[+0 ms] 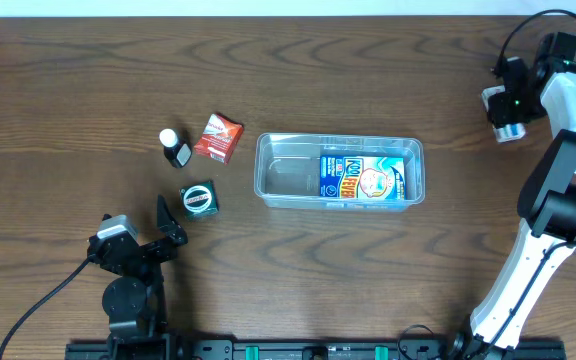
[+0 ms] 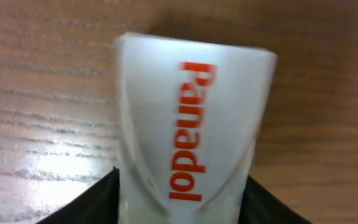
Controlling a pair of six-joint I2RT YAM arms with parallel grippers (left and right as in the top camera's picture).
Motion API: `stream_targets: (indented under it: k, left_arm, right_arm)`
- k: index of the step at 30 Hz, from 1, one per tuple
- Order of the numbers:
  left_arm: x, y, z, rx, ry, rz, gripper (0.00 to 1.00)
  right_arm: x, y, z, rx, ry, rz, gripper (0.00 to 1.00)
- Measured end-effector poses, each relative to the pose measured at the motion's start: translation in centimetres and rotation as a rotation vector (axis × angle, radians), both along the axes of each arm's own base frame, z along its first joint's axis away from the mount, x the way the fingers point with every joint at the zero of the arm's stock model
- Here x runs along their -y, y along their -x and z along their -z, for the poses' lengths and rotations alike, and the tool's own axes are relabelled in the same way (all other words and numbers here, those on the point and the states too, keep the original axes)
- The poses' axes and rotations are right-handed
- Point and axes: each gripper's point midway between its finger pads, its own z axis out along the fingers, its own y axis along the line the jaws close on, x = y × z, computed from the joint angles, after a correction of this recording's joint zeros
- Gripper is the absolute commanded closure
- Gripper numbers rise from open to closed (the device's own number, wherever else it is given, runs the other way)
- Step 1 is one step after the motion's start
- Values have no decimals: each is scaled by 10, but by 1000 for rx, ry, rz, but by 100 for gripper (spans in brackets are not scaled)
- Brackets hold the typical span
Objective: Pack container
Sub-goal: 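Move right gripper to the white Panadol box and grasp it, then carry the white Panadol box with right gripper over the container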
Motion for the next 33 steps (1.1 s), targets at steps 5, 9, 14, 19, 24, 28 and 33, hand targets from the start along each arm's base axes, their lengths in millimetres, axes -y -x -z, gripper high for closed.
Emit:
stream_targets:
  k: [5, 9, 14, 19, 24, 28, 33]
  left_arm:
    - [0, 0, 0, 0, 0, 0, 2]
    - [0, 0, 0, 0, 0, 0, 2]
    - [0, 0, 0, 0, 0, 0, 2]
    - [0, 0, 0, 0, 0, 0, 2]
    - [0, 0, 0, 0, 0, 0, 2]
    - [0, 0, 0, 0, 0, 0, 2]
    - [0, 0, 0, 0, 0, 0, 2]
  right_arm:
    - [-2, 5, 1, -20, -12, 11, 57]
    - [-2, 6, 0, -27, -25, 51, 61]
    - [-3, 10, 0, -39, -42, 100, 60]
    - [-6, 14, -11, -42, -50, 119, 60]
    - [-13, 4, -68, 71, -37, 102, 61]
    - [-38, -7, -150, 256, -46, 43, 62]
    - [-102, 3, -252, 457, -67, -94, 62]
